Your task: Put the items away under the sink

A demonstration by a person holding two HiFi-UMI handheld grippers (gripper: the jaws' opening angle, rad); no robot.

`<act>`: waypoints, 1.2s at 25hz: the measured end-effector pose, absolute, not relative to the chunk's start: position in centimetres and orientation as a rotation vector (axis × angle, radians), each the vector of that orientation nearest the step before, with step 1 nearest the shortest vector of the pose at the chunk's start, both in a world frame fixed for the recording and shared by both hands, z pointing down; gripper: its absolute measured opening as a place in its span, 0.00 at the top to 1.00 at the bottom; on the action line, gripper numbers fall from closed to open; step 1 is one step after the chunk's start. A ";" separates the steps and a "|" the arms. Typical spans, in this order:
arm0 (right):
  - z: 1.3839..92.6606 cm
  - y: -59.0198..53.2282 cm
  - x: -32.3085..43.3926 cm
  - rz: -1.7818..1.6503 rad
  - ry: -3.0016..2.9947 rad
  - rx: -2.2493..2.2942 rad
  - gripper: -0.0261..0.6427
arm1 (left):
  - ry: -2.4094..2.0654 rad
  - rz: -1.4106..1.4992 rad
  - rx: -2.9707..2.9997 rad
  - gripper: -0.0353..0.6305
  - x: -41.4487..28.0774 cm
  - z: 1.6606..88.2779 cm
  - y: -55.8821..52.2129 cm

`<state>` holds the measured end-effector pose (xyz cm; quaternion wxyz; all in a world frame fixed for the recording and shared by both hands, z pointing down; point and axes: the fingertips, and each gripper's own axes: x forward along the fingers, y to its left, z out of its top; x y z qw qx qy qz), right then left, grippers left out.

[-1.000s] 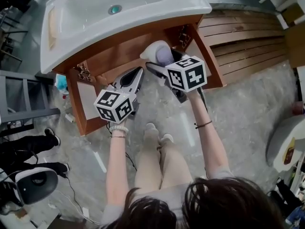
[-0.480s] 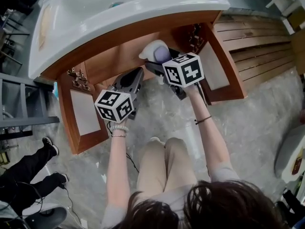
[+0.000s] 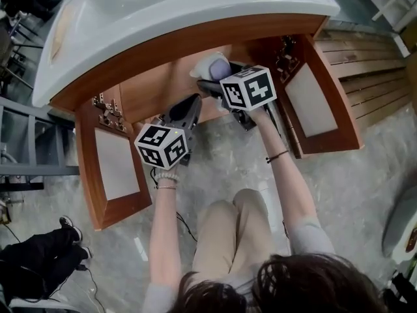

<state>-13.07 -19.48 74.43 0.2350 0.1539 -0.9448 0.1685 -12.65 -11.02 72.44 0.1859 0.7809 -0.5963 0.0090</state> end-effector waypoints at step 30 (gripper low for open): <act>78.1 -24.8 -19.7 0.152 -2.518 0.530 0.33 | -1.769 -0.009 2.210 0.95 -17.3 76.0 -13.0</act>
